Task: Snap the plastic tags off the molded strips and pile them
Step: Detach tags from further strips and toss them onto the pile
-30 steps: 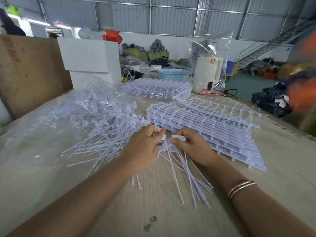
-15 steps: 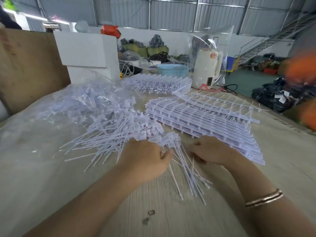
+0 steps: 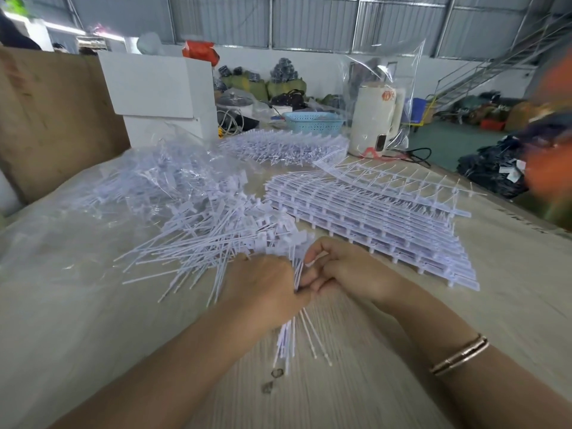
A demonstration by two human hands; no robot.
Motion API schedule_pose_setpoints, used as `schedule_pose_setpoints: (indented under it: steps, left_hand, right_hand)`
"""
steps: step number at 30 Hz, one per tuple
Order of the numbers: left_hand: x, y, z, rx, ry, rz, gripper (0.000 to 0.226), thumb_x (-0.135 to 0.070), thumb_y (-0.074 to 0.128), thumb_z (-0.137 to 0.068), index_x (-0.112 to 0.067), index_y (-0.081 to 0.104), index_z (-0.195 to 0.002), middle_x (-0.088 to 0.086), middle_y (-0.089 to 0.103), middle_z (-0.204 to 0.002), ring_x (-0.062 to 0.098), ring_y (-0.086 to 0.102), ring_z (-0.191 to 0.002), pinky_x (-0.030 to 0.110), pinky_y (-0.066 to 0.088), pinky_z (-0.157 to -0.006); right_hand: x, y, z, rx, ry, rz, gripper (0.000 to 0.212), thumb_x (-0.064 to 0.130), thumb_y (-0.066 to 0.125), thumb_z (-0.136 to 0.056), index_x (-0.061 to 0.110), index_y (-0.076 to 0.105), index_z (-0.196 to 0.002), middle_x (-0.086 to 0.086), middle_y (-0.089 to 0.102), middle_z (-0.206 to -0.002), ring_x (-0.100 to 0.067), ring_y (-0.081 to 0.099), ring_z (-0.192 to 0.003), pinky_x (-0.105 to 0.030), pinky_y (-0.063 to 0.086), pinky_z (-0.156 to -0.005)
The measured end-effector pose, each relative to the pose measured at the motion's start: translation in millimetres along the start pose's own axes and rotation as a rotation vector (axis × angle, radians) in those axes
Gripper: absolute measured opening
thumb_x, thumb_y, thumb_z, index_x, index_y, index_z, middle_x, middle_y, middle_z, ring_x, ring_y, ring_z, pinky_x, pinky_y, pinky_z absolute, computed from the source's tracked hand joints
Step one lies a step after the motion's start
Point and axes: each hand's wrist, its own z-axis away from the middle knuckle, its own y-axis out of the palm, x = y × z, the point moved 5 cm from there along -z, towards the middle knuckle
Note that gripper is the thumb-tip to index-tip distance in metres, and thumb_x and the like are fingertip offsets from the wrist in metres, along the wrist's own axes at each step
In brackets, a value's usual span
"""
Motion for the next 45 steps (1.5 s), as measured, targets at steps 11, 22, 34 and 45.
schedule_pose_setpoints:
  steps: [11, 22, 34, 45]
  left_hand:
    - [9.5, -18.8, 0.8, -0.077, -0.039, 0.280, 0.016, -0.012, 0.038, -0.097, -0.014, 0.034, -0.113, -0.003, 0.047, -0.069, 0.015, 0.047, -0.054, 0.029, 0.034, -0.047]
    - [119.8, -80.8, 7.6, -0.921, -0.145, 0.845, 0.023, -0.020, 0.035, -0.101, -0.009, 0.050, -0.114, -0.004, 0.038, -0.061, 0.007, 0.037, -0.051, 0.026, 0.033, -0.052]
    - [138.7, 8.1, -31.3, -0.094, -0.125, 0.083, 0.058, -0.023, 0.036, -0.098, -0.024, 0.010, -0.150, 0.005, 0.033, -0.141, 0.025, 0.029, -0.126, 0.039, 0.023, -0.104]
    - [111.0, 2.2, -22.2, 0.011, 0.117, 0.163, 0.104, -0.066, 0.060, -0.075, -0.050, -0.021, -0.138, -0.023, -0.035, -0.144, 0.000, -0.026, -0.133, 0.033, -0.007, -0.110]
  right_hand:
    - [-1.7, -78.6, 4.5, -0.785, -0.422, -0.113, 0.041, -0.012, 0.031, -0.076, 0.019, 0.056, -0.064, 0.008, 0.059, -0.057, -0.013, 0.053, -0.058, -0.026, 0.045, -0.057]
    - [5.3, -54.3, 6.4, -0.713, -0.537, 0.065, 0.050, -0.018, 0.038, -0.079, 0.026, 0.058, -0.066, 0.010, 0.058, -0.069, -0.002, 0.050, -0.065, -0.017, 0.037, -0.062]
    - [-6.4, -44.7, -4.8, -0.583, -0.454, 0.089, 0.048, -0.014, 0.039, -0.080, 0.025, 0.062, -0.066, 0.013, 0.062, -0.074, 0.001, 0.054, -0.076, -0.007, 0.039, -0.067]
    - [-9.0, -40.6, -7.0, -0.515, -0.465, 0.117, 0.046, -0.015, 0.039, -0.082, 0.022, 0.062, -0.068, 0.018, 0.062, -0.073, 0.006, 0.054, -0.074, -0.006, 0.038, -0.066]
